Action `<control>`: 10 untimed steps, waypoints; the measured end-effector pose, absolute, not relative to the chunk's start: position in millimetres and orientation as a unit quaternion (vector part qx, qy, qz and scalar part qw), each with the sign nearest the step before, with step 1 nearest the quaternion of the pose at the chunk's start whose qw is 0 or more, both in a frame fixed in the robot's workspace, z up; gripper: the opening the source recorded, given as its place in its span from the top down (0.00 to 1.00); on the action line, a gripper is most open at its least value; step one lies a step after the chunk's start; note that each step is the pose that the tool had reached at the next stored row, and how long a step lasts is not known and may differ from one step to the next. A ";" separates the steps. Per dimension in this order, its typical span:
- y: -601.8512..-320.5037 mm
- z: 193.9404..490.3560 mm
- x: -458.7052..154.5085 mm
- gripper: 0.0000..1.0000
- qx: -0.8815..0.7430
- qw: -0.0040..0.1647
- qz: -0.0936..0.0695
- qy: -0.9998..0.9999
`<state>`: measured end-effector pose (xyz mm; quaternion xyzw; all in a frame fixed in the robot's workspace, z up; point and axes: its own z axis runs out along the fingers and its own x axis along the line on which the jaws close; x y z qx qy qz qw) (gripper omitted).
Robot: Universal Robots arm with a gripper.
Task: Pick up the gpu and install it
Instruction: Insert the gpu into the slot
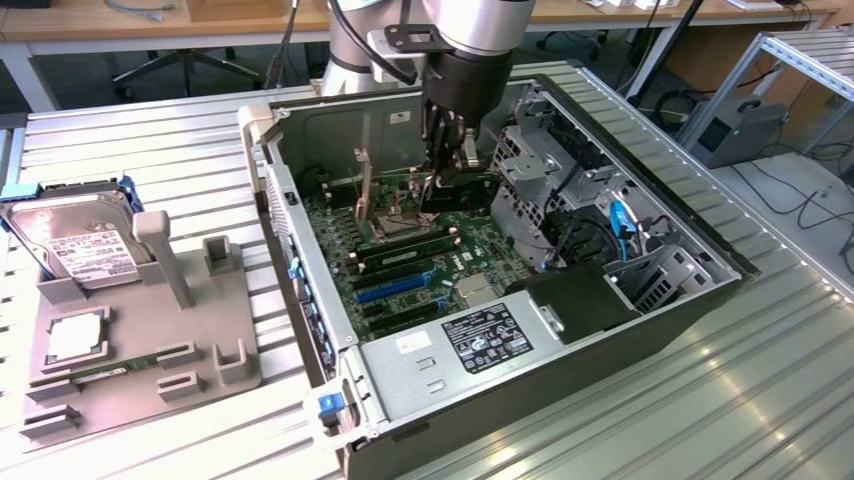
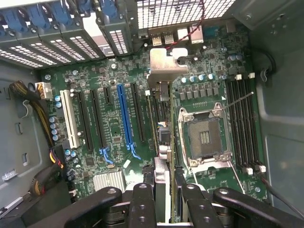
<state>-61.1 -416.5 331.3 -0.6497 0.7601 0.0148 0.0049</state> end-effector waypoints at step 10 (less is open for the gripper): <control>-416.5 331.2 -61.1 0.73 -0.654 0.005 0.015 0.756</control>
